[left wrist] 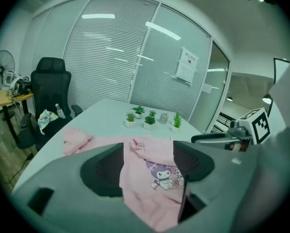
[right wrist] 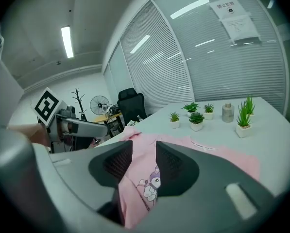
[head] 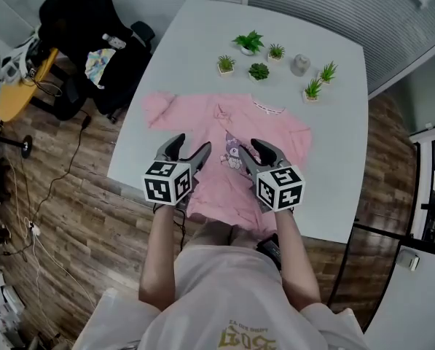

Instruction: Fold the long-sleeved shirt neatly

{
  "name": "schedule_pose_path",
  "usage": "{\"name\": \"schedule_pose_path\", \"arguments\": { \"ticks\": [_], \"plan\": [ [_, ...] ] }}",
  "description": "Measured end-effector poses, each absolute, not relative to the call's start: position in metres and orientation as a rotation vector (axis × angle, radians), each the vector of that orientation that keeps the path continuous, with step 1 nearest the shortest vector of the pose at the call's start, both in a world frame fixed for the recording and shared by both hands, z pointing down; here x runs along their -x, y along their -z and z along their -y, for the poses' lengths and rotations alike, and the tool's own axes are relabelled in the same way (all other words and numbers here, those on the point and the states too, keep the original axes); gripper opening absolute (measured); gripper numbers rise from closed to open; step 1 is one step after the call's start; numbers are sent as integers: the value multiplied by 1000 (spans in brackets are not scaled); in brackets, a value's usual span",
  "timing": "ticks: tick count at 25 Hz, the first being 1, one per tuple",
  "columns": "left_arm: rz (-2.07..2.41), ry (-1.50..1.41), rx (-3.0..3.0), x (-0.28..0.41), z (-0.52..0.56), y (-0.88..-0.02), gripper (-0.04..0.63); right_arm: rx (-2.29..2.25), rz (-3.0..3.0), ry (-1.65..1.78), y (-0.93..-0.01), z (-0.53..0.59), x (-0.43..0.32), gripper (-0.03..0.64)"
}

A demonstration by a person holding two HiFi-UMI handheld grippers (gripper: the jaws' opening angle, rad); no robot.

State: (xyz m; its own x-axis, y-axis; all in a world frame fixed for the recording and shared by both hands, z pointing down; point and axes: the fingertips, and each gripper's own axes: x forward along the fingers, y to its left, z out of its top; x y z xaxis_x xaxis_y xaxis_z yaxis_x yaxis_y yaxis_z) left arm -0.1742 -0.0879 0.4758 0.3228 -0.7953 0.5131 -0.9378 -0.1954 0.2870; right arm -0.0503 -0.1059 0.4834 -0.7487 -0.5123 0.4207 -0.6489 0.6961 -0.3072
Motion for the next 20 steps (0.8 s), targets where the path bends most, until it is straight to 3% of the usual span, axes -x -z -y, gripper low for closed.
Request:
{"name": "schedule_pose_path", "arguments": {
  "ticks": [20],
  "plan": [
    [1673,-355,-2012,245,73,-456,319,-973,2624,-609,-455,77,61,164]
  ]
}}
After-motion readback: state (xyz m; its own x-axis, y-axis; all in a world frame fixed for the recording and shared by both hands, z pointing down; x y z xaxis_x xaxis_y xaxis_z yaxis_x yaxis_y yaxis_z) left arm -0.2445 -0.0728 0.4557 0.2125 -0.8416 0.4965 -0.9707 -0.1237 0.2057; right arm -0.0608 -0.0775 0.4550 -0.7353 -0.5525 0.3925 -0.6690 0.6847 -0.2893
